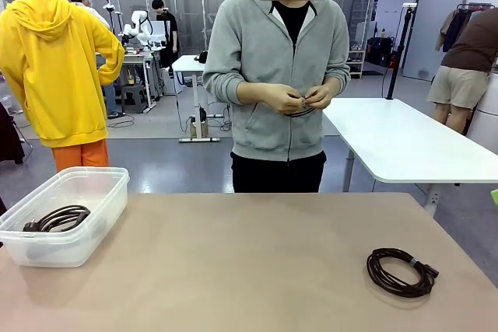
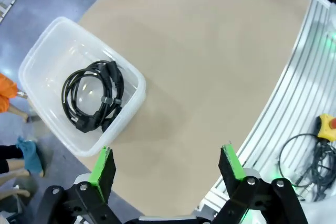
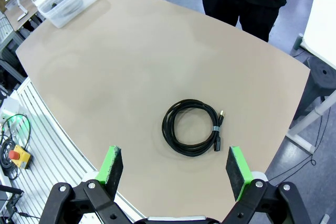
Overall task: Organize and store the cables.
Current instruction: Place the USB Extension Cable into the Organizing box.
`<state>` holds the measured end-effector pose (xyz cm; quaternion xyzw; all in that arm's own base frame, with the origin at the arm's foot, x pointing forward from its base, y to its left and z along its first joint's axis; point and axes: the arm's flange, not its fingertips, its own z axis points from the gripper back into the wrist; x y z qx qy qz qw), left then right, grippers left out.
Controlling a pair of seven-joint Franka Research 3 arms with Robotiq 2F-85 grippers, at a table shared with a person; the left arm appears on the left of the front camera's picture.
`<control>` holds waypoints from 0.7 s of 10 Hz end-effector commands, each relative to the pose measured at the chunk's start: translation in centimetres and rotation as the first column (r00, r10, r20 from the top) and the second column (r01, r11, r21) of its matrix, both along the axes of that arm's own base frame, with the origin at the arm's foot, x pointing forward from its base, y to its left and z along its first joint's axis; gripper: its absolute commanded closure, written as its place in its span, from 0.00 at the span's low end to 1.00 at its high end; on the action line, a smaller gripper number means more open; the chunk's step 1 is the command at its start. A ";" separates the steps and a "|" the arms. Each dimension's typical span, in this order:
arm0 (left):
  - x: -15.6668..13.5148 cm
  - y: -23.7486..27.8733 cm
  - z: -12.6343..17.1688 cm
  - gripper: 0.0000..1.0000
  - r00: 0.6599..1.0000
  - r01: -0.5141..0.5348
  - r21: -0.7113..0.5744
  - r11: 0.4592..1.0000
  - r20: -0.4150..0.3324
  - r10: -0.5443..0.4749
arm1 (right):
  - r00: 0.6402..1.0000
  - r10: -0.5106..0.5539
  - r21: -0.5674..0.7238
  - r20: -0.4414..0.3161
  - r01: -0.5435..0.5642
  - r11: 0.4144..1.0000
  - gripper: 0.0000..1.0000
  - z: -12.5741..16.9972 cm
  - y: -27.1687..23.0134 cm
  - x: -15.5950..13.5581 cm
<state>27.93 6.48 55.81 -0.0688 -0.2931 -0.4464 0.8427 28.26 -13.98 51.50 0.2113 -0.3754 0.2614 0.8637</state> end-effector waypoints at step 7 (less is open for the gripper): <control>0.3 -0.6 -0.1 0.00 1.000 0.010 0.000 1.000 -0.005 -0.010 | 1.000 0.019 0.002 0.013 -0.019 1.000 0.00 0.0 -0.2 -0.1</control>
